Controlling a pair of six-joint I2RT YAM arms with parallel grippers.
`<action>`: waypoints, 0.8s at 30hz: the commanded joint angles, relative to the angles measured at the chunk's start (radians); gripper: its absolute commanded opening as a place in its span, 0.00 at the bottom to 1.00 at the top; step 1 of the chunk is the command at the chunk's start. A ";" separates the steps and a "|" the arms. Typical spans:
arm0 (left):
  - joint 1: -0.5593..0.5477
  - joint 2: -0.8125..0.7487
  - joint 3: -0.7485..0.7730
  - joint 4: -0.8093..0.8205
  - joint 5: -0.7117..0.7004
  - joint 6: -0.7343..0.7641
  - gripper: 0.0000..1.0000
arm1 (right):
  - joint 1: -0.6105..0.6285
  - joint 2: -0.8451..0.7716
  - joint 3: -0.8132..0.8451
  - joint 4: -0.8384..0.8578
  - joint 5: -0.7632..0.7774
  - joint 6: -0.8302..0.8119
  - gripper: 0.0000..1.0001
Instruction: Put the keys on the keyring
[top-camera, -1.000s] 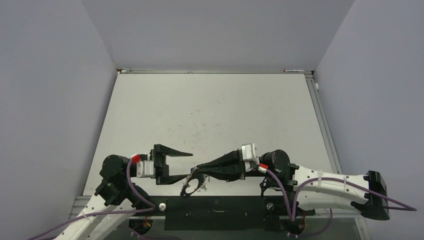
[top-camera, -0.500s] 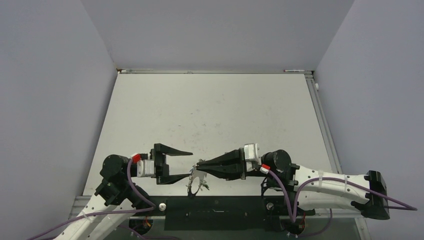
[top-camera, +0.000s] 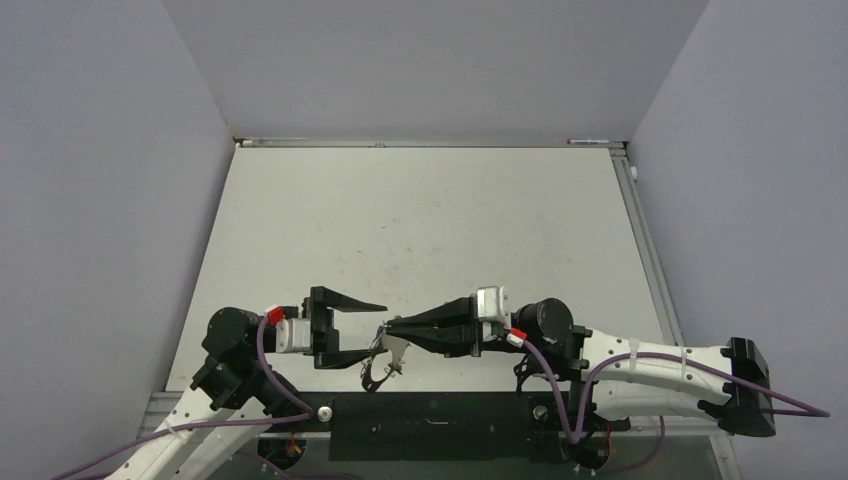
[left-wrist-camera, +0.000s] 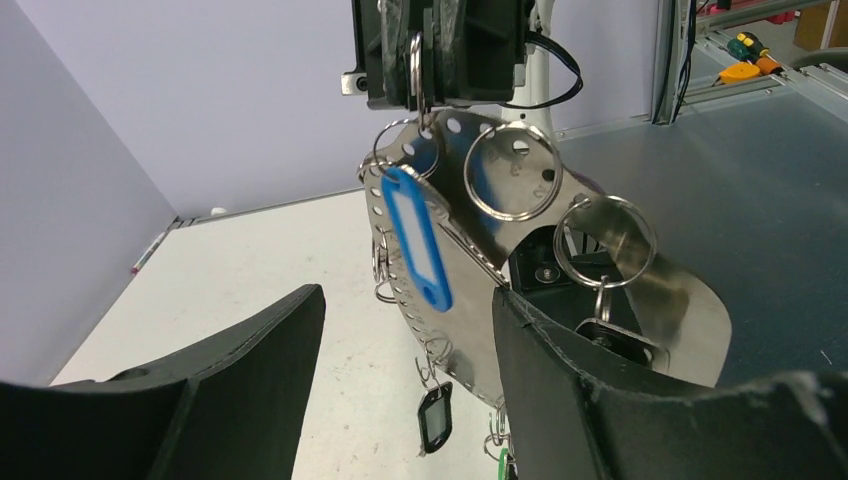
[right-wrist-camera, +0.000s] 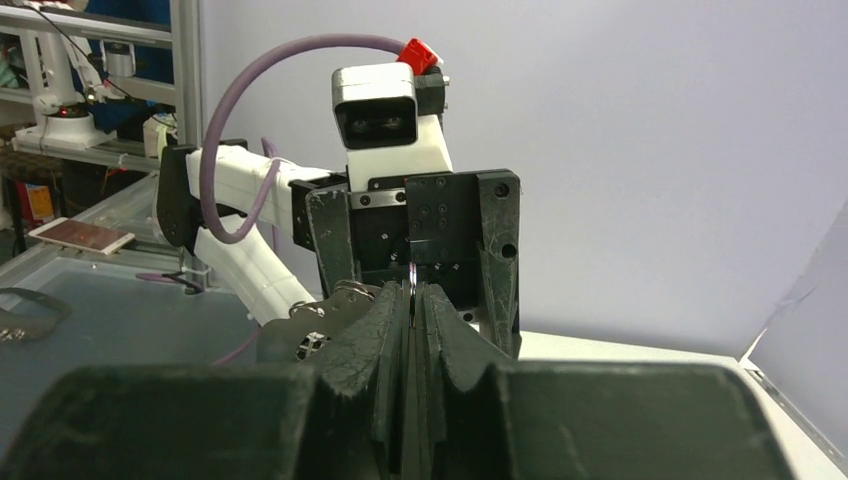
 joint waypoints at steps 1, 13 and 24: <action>-0.004 0.001 0.000 0.037 0.016 -0.005 0.60 | 0.008 0.011 0.053 0.070 0.017 -0.035 0.05; -0.005 -0.007 0.002 0.024 0.003 0.008 0.62 | 0.009 0.001 0.087 0.043 0.035 -0.067 0.05; -0.005 -0.037 0.000 0.016 -0.029 0.009 0.63 | 0.011 0.047 0.098 0.031 0.040 -0.064 0.05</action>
